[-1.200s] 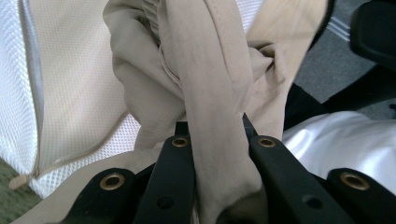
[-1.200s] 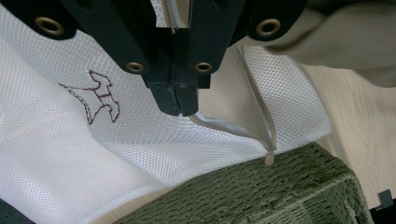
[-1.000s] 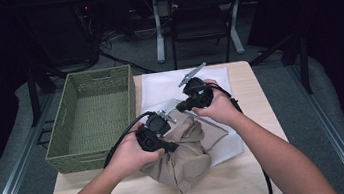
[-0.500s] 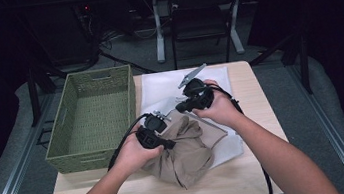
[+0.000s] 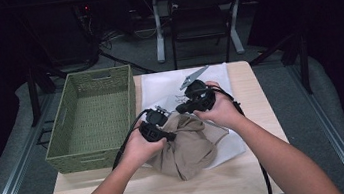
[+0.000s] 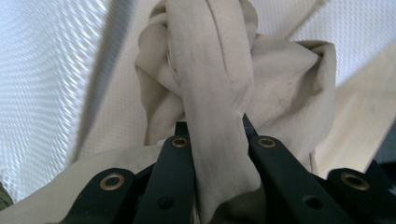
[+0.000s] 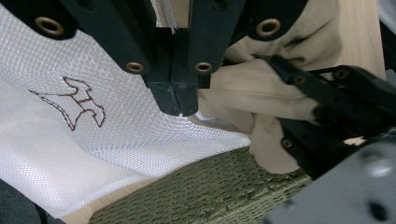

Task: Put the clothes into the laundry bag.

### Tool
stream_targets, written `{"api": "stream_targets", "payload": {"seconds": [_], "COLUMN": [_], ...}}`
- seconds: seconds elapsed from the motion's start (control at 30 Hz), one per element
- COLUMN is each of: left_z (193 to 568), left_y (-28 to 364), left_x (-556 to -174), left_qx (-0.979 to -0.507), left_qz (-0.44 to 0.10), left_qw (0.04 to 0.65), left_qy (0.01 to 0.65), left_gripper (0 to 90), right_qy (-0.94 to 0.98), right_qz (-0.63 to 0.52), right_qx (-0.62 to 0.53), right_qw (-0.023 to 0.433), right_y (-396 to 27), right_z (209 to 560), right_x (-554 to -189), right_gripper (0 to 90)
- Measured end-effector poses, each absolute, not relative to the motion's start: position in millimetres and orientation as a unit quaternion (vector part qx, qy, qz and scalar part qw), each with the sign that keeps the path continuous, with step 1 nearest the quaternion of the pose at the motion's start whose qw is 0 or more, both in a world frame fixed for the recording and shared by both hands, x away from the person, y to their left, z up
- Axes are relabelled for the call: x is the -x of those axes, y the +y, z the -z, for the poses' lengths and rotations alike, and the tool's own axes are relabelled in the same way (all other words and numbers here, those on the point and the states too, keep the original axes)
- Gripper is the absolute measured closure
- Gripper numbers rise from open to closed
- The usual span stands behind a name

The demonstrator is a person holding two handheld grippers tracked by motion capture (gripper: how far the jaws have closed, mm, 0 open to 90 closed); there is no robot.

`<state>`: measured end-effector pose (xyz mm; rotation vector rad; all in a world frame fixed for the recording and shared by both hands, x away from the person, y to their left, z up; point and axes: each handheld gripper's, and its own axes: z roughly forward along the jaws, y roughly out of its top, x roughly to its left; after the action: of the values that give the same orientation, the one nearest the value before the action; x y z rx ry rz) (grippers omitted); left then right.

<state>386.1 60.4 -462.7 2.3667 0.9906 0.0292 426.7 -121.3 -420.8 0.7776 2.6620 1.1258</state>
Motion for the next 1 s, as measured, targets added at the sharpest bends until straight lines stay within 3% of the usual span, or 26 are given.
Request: {"api": "stream_targets", "payload": {"seconds": [0.5,1.0], "left_z": [488.3,493.9], "left_y": [57.1,67.1], "left_x": [-396.2,-387.1], "left_qx": [-0.870,-0.870], "left_qz": [-0.055,-0.072], "left_qw": [0.282,0.291], "left_qy": [0.401,0.390], "left_gripper": [83.0,55.7], "right_qy": [0.882,0.877], "right_qz": [-0.383,-0.382], "right_qx": [-0.266,-0.279], "right_qw": [0.068,0.083], "right_y": [-125.0,-124.4], "right_z": [428.5,440.5], "right_x": [-424.4,-413.9], "right_gripper": [90.0,90.0]}}
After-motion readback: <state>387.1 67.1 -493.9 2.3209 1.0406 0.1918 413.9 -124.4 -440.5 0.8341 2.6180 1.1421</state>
